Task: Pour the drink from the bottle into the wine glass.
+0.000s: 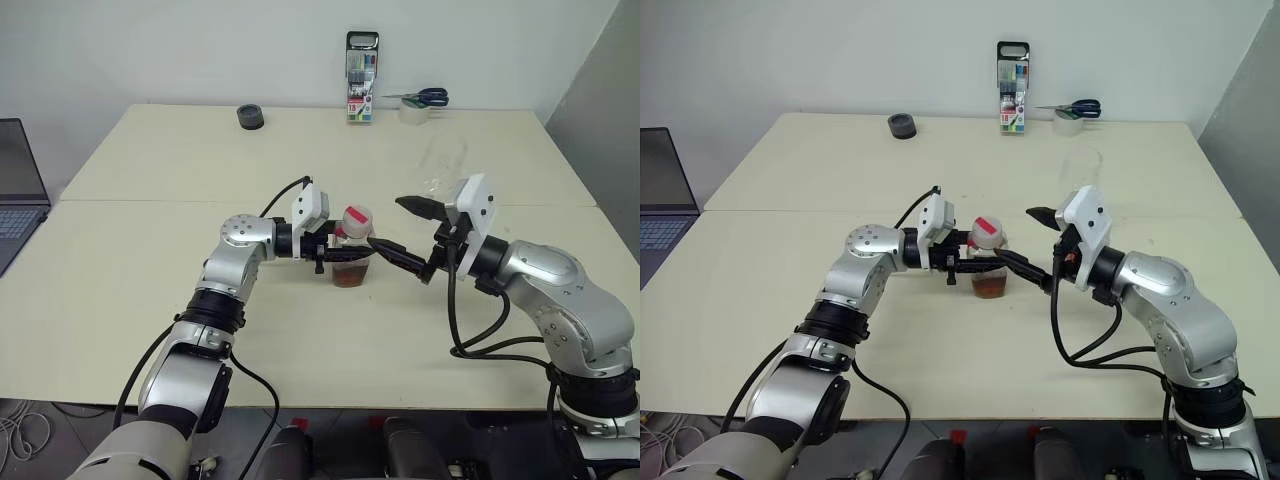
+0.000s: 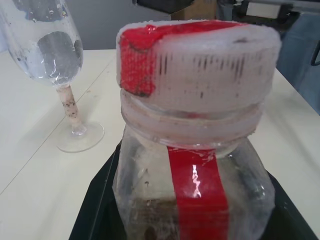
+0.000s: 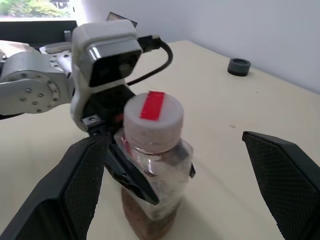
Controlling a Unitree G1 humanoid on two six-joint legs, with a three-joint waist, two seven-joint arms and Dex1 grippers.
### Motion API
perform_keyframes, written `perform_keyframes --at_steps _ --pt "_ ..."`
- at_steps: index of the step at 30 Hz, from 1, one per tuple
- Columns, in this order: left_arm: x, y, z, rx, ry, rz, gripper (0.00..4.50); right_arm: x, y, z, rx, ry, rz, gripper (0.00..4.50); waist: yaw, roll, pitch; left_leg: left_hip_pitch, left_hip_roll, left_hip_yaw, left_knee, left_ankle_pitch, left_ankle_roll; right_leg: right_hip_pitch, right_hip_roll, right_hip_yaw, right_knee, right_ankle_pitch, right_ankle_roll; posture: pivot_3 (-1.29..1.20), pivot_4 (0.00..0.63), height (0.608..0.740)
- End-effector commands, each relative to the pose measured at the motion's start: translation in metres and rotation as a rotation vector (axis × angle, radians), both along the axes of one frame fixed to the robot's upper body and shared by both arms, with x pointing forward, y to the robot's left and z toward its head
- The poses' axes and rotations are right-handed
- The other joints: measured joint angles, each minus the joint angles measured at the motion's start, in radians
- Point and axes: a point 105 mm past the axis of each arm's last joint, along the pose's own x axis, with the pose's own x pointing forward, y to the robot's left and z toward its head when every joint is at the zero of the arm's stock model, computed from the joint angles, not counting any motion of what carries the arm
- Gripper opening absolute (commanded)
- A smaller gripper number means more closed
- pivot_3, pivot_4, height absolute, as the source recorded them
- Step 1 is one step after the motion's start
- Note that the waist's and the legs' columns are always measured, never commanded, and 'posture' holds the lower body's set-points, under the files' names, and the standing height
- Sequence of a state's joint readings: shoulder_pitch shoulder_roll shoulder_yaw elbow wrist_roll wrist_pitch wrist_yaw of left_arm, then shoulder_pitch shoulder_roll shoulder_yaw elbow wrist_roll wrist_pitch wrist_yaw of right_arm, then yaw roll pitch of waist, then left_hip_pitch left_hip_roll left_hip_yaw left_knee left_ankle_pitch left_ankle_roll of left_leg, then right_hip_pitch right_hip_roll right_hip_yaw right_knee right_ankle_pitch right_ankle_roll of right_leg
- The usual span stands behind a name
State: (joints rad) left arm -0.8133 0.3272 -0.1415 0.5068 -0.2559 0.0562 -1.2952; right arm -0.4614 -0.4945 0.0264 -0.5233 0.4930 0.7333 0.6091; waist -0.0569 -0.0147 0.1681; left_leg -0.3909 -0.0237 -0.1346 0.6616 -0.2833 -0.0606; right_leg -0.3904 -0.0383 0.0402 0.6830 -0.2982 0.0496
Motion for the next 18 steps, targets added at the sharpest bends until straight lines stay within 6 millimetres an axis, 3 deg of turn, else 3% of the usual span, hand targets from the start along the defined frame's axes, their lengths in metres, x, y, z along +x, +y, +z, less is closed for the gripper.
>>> perform_keyframes --at_steps 1,8,18 --pt "-0.001 -0.002 0.014 -0.028 -0.054 -0.009 1.72 -0.001 0.012 0.017 0.013 -0.095 -0.002 4.50 0.000 0.000 0.000 0.000 0.000 0.000 0.000 0.000 0.000 0.000 0.000 0.000 0.000 0.000 0.000 0.00 0.150 0.740" --pt "-0.002 -0.006 0.017 -0.039 -0.039 -0.023 1.72 0.007 0.025 0.017 -0.020 -0.154 -0.017 4.50 0.000 0.000 0.000 0.000 0.000 0.000 0.000 0.000 -0.001 0.000 0.000 0.000 0.000 0.000 0.000 0.00 0.150 0.740" --pt "-0.001 -0.005 0.018 -0.034 -0.044 -0.029 1.72 0.016 0.027 0.018 -0.003 -0.163 -0.047 4.50 0.000 0.000 0.000 0.000 0.000 0.000 0.000 0.001 -0.001 0.000 0.000 0.000 0.000 0.000 0.000 0.00 0.150 0.740"
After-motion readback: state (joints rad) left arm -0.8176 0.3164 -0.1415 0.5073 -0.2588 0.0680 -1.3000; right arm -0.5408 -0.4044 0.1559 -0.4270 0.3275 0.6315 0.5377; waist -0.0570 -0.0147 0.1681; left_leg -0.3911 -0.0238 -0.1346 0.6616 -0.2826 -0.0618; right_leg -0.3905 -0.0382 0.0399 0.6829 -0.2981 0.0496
